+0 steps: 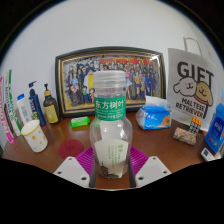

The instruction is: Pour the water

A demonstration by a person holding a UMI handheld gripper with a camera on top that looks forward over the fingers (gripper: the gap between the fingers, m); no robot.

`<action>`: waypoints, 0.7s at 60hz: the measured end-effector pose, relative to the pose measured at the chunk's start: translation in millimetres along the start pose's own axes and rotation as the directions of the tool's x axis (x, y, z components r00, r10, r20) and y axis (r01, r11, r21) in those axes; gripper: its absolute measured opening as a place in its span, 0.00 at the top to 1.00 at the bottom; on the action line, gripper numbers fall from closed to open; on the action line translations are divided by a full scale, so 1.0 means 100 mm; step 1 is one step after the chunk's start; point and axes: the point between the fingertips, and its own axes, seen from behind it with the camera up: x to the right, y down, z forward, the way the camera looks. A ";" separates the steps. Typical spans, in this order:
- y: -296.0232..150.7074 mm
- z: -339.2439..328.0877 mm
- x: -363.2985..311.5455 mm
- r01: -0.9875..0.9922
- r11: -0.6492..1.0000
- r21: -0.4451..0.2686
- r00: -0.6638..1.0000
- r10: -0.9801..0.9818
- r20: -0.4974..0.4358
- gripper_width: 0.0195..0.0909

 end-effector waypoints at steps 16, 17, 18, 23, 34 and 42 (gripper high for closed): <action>-0.24 -0.03 0.03 0.179 0.984 0.000 0.981 -0.179 -0.081 0.66; -0.28 -0.03 0.03 0.199 0.980 -0.002 0.976 -0.199 -0.090 0.67; -0.32 -0.03 0.04 0.220 0.976 -0.002 0.971 -0.219 -0.101 0.66; -0.55 -0.04 0.01 0.348 0.937 -0.009 0.927 -0.345 -0.146 0.67; -1.12 -0.04 -0.27 0.703 0.707 -0.078 0.672 -0.696 -0.253 0.66; -1.47 0.01 -0.64 0.905 0.388 -0.171 0.325 -0.894 -0.310 0.67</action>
